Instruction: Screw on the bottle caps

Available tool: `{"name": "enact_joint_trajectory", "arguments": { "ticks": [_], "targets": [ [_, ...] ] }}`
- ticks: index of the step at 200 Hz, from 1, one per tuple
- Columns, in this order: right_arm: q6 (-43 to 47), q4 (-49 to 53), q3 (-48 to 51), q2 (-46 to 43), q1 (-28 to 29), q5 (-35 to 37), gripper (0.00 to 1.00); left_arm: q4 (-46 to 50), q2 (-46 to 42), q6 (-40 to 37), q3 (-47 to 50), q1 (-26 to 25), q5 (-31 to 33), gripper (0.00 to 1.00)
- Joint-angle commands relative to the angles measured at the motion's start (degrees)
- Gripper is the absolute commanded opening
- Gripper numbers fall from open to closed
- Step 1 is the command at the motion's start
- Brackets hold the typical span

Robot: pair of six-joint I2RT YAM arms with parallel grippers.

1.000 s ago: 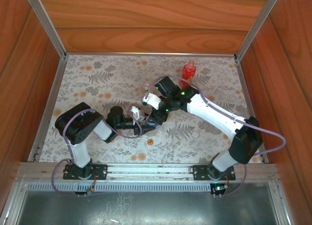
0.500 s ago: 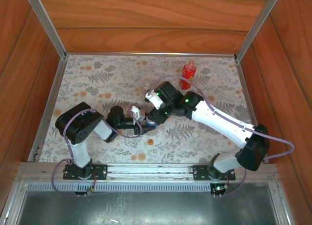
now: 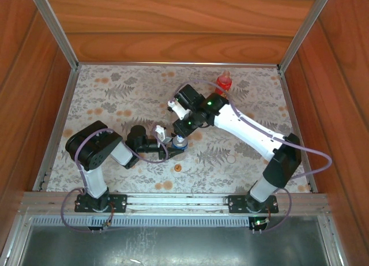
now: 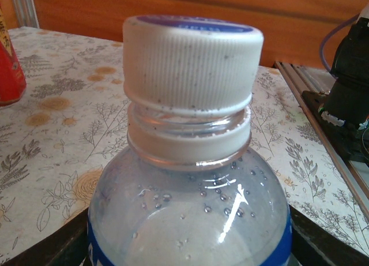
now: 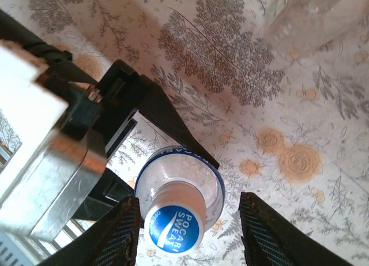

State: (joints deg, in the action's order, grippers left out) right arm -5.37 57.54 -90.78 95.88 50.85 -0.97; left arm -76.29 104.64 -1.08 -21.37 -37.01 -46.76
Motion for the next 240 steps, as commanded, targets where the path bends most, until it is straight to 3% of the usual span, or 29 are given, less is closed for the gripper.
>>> {"name": "enact_joint_trajectory", "arguments": {
  "ticks": [1,51,84,129,169,206,240],
  "targets": [
    [-6.1,8.52,-3.59,2.91,-0.31,0.34,0.5,8.33,2.93,-0.31,1.25,0.48,2.1,0.57],
    [-7.47,10.47,-4.86,4.3,-0.24,-1.57,0.46,8.35,3.1,-0.41,0.97,0.47,2.4,0.57],
    [-7.42,10.87,-5.11,4.53,-0.23,-2.41,0.37,8.36,3.29,-0.36,0.85,0.53,2.46,0.57],
    [-7.45,10.38,-4.67,5.16,-0.23,-2.98,0.39,8.35,3.38,-0.23,0.8,0.45,2.46,0.57],
    [-6.82,10.75,-5.28,6.28,-0.23,-2.4,0.35,8.31,3.33,-0.39,1.07,0.5,2.74,0.57],
    [-1.11,9.83,-3.61,5.25,-0.23,-3.27,0.32,8.35,3.38,-0.59,1.17,0.46,2.49,0.57],
    [10.85,10.13,-2.69,5.01,-0.49,-5.09,0.27,8.33,3.27,-0.76,1.48,0.46,2.29,0.57]
  ]
}}
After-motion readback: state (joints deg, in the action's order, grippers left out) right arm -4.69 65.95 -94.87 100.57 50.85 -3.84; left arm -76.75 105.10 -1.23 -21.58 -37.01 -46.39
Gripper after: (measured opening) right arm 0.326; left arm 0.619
